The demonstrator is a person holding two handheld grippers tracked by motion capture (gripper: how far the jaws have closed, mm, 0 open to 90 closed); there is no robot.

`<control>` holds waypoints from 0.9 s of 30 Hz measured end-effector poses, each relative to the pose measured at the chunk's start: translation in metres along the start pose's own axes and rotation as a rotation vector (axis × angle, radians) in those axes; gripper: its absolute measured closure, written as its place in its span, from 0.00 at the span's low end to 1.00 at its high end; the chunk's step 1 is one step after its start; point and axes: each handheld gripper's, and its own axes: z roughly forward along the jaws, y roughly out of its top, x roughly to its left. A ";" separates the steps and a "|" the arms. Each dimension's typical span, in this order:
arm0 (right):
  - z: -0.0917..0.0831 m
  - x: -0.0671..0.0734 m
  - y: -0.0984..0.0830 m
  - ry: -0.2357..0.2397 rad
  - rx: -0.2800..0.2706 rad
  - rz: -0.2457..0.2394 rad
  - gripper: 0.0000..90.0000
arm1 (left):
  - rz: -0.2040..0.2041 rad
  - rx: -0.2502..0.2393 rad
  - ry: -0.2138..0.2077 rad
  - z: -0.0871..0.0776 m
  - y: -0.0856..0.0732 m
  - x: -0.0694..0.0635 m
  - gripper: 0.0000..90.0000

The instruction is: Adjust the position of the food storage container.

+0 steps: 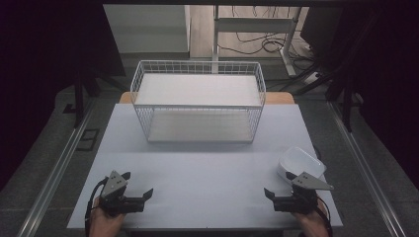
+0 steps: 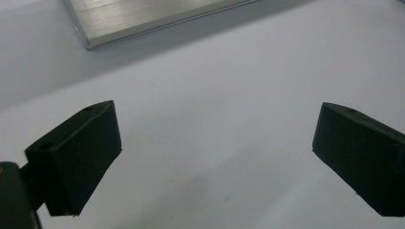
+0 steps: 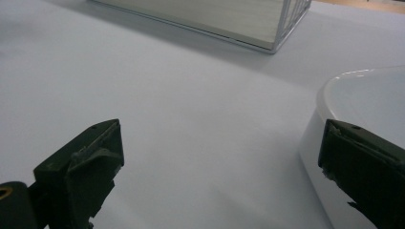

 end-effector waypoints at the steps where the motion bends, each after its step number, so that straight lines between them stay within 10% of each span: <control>1: 0.001 0.000 0.000 0.007 0.001 0.003 0.01 | 0.002 0.010 0.008 0.002 -0.001 0.001 0.03; 27: 0.002 0.004 0.003 0.009 0.057 -0.006 0.00 | 0.020 0.039 -0.006 0.006 -0.004 0.003 0.03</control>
